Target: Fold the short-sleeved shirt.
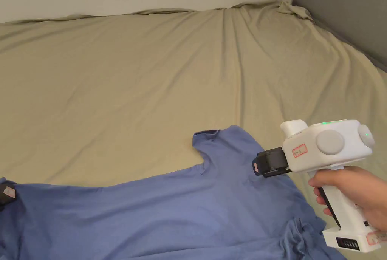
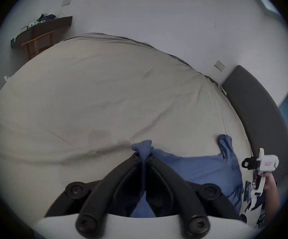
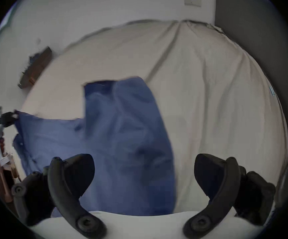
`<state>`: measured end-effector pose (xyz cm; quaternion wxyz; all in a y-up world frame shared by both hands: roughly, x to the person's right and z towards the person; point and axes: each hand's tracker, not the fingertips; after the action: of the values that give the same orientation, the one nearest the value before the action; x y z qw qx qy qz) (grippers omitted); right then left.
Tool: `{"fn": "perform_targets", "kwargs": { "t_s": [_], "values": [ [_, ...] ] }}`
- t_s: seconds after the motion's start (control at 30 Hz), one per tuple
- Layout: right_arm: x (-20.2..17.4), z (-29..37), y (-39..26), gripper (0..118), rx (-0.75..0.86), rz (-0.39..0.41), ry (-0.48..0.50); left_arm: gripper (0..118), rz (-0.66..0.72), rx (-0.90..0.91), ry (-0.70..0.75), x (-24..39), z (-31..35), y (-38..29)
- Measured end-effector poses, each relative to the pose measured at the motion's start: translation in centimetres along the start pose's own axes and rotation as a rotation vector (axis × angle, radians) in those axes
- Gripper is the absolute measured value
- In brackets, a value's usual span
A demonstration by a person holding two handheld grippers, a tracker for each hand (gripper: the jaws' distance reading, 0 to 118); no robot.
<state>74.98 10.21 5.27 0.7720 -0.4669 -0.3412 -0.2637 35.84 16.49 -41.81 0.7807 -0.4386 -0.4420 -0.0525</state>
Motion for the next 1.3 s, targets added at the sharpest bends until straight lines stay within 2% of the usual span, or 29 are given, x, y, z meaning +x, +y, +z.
{"fn": "perform_targets", "kwargs": {
  "t_s": [0.1, 0.13, 0.17, 0.2, 0.27, 0.3, 0.33, 0.37, 0.47, 0.53, 0.63, 0.73, 0.8, 0.97, 1.07, 1.3],
  "values": [
    [-0.1, -1.6, 0.8, 117, -0.067, -0.021, -0.022, 1, 0.003, -0.006, 0.015, -0.4, 0.0, 0.0],
    [-0.3, -2.1, 0.9, 109, -0.109, -0.02, -0.027, 1, 0.012, -0.011, 0.012, -0.5, -0.1, -0.1],
    [-0.6, -2.4, 0.8, 94, -0.132, -0.003, -0.039, 1, 0.014, -0.012, 0.011, -0.5, 0.0, -0.1],
    [-1.3, -2.2, 0.8, 66, -0.123, 0.028, -0.066, 1, 0.014, -0.014, 0.013, -0.5, 0.0, -0.1],
    [-2.4, -1.3, 0.7, 45, -0.082, 0.105, -0.067, 1, 0.01, -0.017, 0.019, -0.5, 0.0, -0.2],
    [-2.7, -1.0, 0.7, 30, -0.078, 0.135, -0.042, 1, 0.009, -0.018, 0.019, -0.4, 0.0, -0.3],
    [-3.0, -0.8, 0.6, 9, -0.071, 0.124, -0.043, 1, 0.012, -0.019, 0.018, -0.5, 0.0, -0.3],
    [-3.0, -0.2, 0.7, 7, -0.048, 0.111, 0.028, 1, 0.022, -0.018, 0.013, -0.6, 0.0, -0.2],
    [-3.1, 2.2, 0.9, 7, 0.02, 0.116, 0.042, 1, 0.075, 0.001, -0.015, -1.0, 0.5, 0.0],
    [-2.7, 4.8, 0.8, 7, 0.076, 0.117, 0.118, 1, 0.079, 0.001, -0.037, -1.4, 1.2, 0.2],
    [-3.4, 10.0, -0.5, 7, 0.156, 0.185, 0.193, 1, 0.053, 0.007, -0.085, -1.4, 2.8, 0.5],
    [-3.4, 14.1, -2.0, 7, 0.159, 0.248, 0.267, 1, 0.048, 0.005, -0.18, -1.6, 5.0, 0.6],
    [-3.7, 16.6, -3.7, 7, 0.168, 0.271, 0.279, 1, 0.034, -0.003, -0.209, -2.0, 6.6, 0.4],
    [-3.1, 19.8, -7.9, 7, 0.128, 0.222, 0.35, 1, -0.007, -0.04, -0.26, -3.4, 10.3, -1.1],
    [-2.8, 19.8, -11.0, 7, 0.045, 0.242, 0.362, 1, -0.023, -0.078, -0.279, -5.1, 11.9, -2.9],
    [-2.7, 16.2, -17.1, 7, -0.158, 0.178, 0.298, 1, -0.037, -0.248, -0.248, -8.9, 11.5, -8.1]
  ]
}}
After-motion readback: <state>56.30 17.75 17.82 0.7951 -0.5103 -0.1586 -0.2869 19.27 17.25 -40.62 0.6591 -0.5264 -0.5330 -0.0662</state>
